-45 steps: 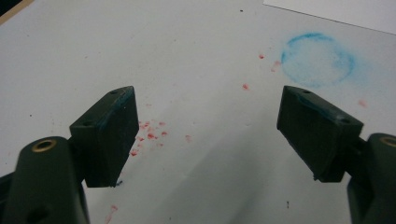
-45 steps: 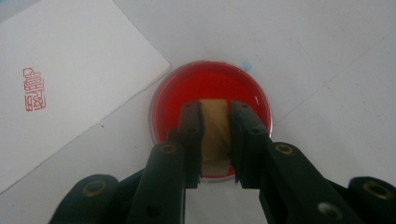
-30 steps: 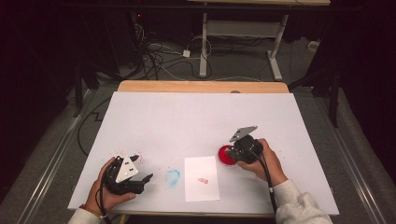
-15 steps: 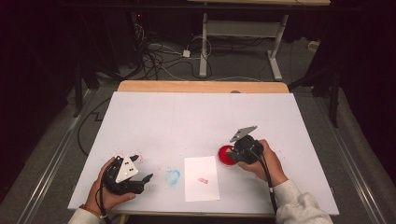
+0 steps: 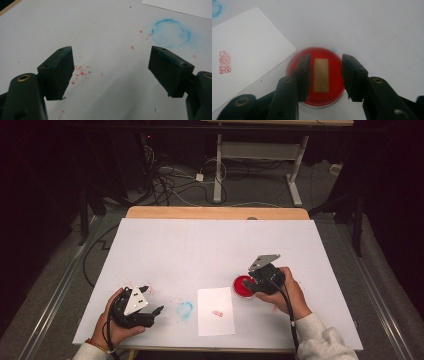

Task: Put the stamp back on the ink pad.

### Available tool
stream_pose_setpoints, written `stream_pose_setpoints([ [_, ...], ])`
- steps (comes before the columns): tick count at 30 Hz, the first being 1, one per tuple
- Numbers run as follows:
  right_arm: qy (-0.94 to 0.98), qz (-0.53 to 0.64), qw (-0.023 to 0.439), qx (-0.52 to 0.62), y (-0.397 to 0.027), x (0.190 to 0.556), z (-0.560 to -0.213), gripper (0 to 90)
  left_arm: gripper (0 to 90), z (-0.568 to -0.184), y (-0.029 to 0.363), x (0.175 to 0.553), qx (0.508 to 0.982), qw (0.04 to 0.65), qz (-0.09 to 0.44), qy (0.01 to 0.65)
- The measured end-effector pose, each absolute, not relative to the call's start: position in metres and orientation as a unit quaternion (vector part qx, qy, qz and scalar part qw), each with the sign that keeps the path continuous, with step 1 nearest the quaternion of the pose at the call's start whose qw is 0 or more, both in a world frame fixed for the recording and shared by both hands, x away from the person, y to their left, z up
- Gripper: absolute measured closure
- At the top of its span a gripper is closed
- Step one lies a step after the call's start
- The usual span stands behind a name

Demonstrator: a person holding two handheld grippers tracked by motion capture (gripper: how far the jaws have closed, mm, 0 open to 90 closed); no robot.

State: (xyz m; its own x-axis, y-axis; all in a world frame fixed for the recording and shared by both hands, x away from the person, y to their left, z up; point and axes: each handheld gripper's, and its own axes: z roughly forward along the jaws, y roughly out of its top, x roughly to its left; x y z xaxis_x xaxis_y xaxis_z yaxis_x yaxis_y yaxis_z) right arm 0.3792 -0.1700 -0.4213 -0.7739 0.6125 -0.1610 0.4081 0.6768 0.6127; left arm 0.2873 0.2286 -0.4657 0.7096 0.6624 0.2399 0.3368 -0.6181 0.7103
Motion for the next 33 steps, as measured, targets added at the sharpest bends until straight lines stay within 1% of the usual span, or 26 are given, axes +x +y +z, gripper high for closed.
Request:
stream_pose_setpoints([
  [3, 0.890, 0.304, 0.191, 0.281, -0.172, 0.375, -0.414, 54.1, 19.9, -0.465, 0.228, 0.287, 0.864, 0.329, 0.248, 0.290],
  [6, 0.883, 0.324, 0.208, 0.270, -0.173, 0.370, -0.409, 46.3, 19.9, -0.465, 0.228, 0.287, 0.865, 0.328, 0.249, 0.288],
  [11, 0.870, 0.346, 0.243, 0.253, -0.171, 0.363, -0.403, 36.1, 19.9, -0.465, 0.227, 0.288, 0.865, 0.328, 0.248, 0.287],
  [13, 0.864, 0.349, 0.255, 0.258, -0.169, 0.361, -0.402, 28.3, 19.9, -0.465, 0.227, 0.288, 0.865, 0.328, 0.248, 0.287],
  [16, 0.860, 0.351, 0.266, 0.259, -0.167, 0.359, -0.402, 22.1, 19.9, -0.465, 0.227, 0.288, 0.866, 0.327, 0.248, 0.286],
  [20, 0.852, 0.362, 0.281, 0.252, -0.166, 0.355, -0.400, 16.7, 19.9, -0.465, 0.227, 0.288, 0.865, 0.329, 0.248, 0.287],
  [33, 0.839, 0.376, 0.307, 0.247, -0.174, 0.340, -0.393, 17.6, 19.9, -0.464, 0.228, 0.287, 0.863, 0.330, 0.250, 0.288],
])
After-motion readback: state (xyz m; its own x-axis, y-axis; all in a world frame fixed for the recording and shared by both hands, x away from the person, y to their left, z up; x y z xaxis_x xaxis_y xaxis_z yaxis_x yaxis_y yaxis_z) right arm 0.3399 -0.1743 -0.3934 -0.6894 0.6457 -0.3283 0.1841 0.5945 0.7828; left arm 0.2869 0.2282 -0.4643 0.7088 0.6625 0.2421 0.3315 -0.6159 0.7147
